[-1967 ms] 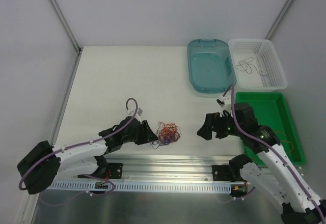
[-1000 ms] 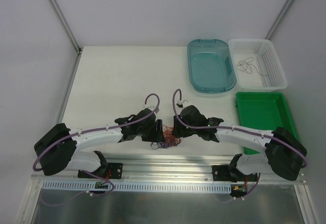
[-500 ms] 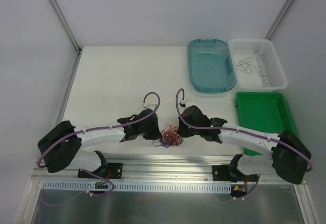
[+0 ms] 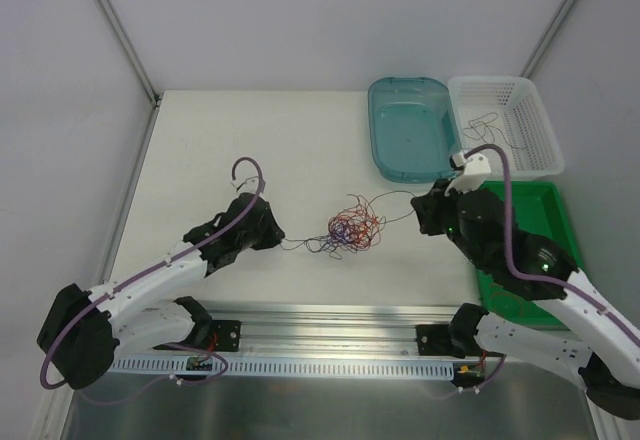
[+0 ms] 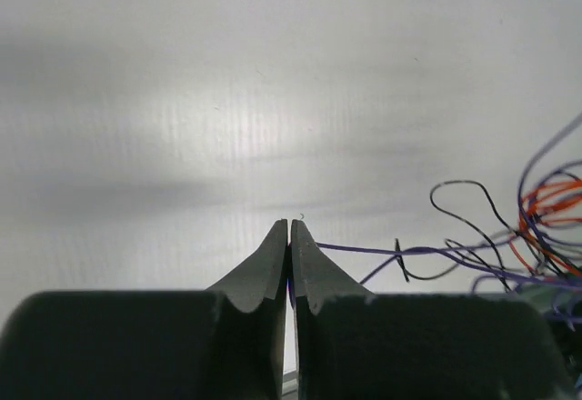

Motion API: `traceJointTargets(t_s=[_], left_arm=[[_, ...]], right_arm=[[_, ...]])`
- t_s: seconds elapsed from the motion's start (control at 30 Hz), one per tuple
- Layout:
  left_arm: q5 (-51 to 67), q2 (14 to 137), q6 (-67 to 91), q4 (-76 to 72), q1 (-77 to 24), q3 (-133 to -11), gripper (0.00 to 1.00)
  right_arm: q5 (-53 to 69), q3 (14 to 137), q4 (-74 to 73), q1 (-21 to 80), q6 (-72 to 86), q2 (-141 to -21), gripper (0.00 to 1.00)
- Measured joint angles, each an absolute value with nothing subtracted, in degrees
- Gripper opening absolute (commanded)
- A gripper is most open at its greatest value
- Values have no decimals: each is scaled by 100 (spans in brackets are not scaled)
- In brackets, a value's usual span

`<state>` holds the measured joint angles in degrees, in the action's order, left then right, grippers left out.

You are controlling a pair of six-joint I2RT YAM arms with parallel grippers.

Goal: Untangle the cables

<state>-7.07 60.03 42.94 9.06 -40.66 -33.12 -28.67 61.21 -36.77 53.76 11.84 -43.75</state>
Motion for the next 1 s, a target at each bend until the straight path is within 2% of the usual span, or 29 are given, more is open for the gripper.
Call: traceJointTargets(t_s=[0.3,0.47,0.67,0.73,0.77,0.83,0.87,0.9,1.0], left_arm=[[-878,5463,3778,1680,-2692,-3317,0],[-1098,5321,3697,2056,-1914,-3317,0],[-1074,5295,3697,2213,-1752,-3312,0],[-825,5242,3638,2163,-1752,-3280,10],[-589,5186,3603,2130,-1754,-3258,23],[-137,4995,3489,2036,-1772,-3188,42],[106,4869,3465,1999,-1804,-3159,60],[320,4724,3420,1951,-1846,-3133,68],[897,4445,3339,1811,-2047,-3122,83]], right_arm=[[-2779,7262,-3975,5360,388,-3778,1],[-2934,7172,-4115,5360,379,-3632,1],[-2383,6772,-3916,5360,445,-3566,1],[-2283,6740,-4003,5360,482,-3795,1],[-2233,6731,-4038,5358,517,-4040,1],[-2130,6604,-3990,5360,633,-4595,1],[-2075,6410,-3881,5367,716,-4915,1],[-2034,6130,-3741,5365,803,-5192,3],[-1984,5092,-3605,5376,1151,-5863,16]])
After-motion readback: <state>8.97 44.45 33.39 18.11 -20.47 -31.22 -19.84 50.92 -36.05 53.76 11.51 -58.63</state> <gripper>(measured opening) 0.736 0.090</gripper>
